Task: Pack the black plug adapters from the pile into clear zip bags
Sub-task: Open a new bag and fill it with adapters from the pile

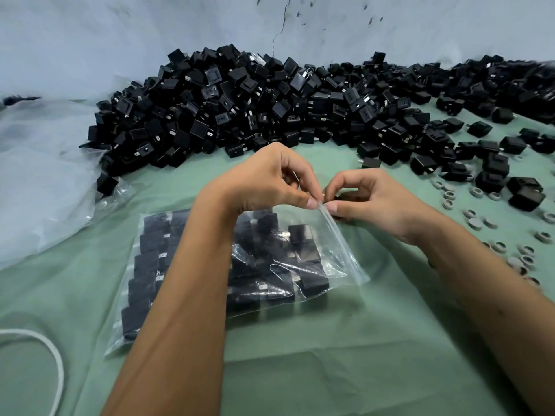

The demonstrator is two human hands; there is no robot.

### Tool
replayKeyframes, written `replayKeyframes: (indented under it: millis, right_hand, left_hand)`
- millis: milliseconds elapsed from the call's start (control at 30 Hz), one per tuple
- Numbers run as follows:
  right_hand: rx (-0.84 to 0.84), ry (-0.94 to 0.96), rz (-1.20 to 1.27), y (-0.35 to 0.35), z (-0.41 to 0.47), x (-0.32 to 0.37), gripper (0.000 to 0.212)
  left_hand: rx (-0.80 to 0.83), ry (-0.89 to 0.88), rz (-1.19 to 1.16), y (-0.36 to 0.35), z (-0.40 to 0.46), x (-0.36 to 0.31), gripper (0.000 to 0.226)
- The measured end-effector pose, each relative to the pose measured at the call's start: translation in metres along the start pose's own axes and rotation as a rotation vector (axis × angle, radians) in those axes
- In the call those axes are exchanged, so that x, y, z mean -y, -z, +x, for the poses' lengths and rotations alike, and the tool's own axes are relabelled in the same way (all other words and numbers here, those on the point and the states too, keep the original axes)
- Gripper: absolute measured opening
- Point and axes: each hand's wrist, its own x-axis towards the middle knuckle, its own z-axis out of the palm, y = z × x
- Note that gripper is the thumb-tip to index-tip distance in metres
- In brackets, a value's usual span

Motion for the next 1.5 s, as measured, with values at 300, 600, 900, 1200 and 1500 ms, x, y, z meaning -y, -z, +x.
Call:
replayKeyframes:
  millis: [300, 600, 900, 1200, 1500]
  right_hand:
    - [0.070, 0.060, -0.095, -0.021, 0.002, 0.010, 0.011]
    - [0.032, 0.076, -0.047, -0.025, -0.001, 0.014, 0.017]
    - [-0.157, 0.043, -0.024, -0.039, 0.008, 0.009, 0.011]
    - [-0.166, -0.035, -0.324, -0.042, 0.017, 0.004, 0.021]
    - [-0.222, -0.018, -0.256, -0.048, 0.023, -0.001, 0.015]
  left_hand:
    - [0.002, -0.013, 0.008, 0.001, 0.001, -0.001, 0.012]
    - [-0.004, -0.036, -0.013, 0.002, 0.001, 0.000, 0.012]
    - [-0.008, -0.051, -0.001, 0.004, 0.002, 0.002, 0.012]
    - [-0.012, -0.052, 0.021, 0.001, 0.005, 0.005, 0.012]
    - [-0.019, -0.059, 0.031, -0.005, 0.010, 0.003, 0.011]
